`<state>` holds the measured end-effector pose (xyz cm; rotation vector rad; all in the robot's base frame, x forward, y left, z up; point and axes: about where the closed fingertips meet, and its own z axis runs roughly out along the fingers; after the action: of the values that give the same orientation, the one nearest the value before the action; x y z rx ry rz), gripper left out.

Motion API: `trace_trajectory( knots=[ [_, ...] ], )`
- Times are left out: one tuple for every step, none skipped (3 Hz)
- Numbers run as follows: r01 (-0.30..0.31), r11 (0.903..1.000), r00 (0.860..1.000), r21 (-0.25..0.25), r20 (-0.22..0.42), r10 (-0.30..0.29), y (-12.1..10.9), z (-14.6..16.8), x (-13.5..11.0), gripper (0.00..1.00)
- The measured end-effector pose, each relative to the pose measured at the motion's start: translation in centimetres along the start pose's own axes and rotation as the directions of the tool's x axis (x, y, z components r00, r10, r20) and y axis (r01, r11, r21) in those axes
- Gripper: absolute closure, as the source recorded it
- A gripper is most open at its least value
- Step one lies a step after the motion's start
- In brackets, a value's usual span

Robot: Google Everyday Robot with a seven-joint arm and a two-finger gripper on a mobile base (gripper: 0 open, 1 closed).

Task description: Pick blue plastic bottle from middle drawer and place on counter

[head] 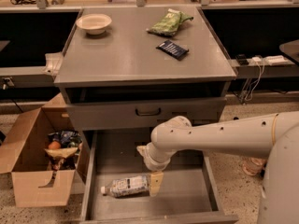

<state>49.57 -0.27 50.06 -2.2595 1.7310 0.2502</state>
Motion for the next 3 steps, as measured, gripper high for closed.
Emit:
trace_trajectory(
  knots=[
    [-0.010, 0.9999, 1.000, 0.007, 0.015, 0.010, -0.5, 2.9, 0.6, 0.00],
    [-0.037, 0.9993, 0.998, 0.003, 0.044, 0.037, -1.1, 5.7, 1.0, 0.00],
    [-0.067, 0.9978, 0.995, 0.001, 0.076, 0.067, -1.2, 8.2, 1.0, 0.00]
  ],
)
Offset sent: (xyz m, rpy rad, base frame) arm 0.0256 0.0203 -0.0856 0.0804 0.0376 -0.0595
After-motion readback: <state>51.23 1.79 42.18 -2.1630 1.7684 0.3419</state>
